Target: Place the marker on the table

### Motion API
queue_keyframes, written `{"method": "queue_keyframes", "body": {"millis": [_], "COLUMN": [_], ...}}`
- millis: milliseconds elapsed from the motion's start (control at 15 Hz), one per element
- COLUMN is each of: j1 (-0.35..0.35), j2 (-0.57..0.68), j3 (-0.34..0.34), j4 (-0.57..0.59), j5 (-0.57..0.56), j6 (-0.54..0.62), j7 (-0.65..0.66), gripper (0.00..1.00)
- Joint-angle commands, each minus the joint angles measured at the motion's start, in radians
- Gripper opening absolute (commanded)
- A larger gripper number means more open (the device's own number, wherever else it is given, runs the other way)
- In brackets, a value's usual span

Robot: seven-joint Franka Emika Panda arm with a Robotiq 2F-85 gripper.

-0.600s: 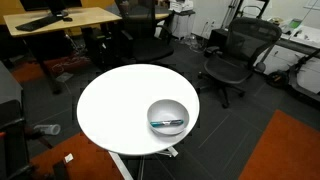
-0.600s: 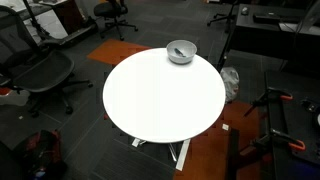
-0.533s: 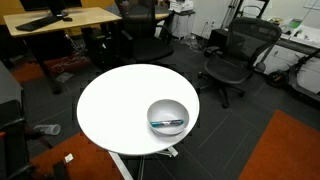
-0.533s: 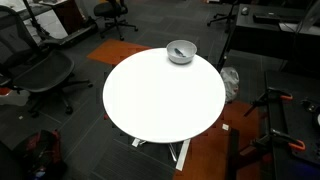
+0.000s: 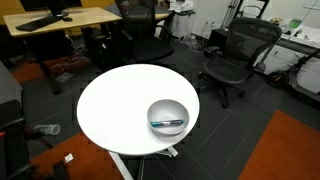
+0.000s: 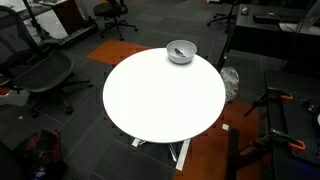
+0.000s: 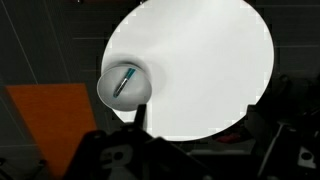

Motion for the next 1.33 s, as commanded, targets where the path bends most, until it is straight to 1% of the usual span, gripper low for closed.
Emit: {"method": "queue_keyframes", "body": {"millis": [0,267,533,800,1200,1267], "j1": [-0.022,-0.04,-0.063,-0.078,-0.09,-0.092], "j2": [0.029,0.095,0.207,0.335,0.517,0.531], "j3": [0.013,0.015,0.022,0.022,0.024,0.026], "j4": [0.008,0.022,0.032,0.06,0.127,0.133], "j5": [0.011,0.014,0.007,0.014,0.022,0.018], "j6": [0.026,0.075,0.198,0.275,0.328,0.329], "j7": [0.011,0.058,0.128,0.194,0.27,0.286], "gripper": [1.0,1.0,1.0,1.0,1.0,1.0]}}
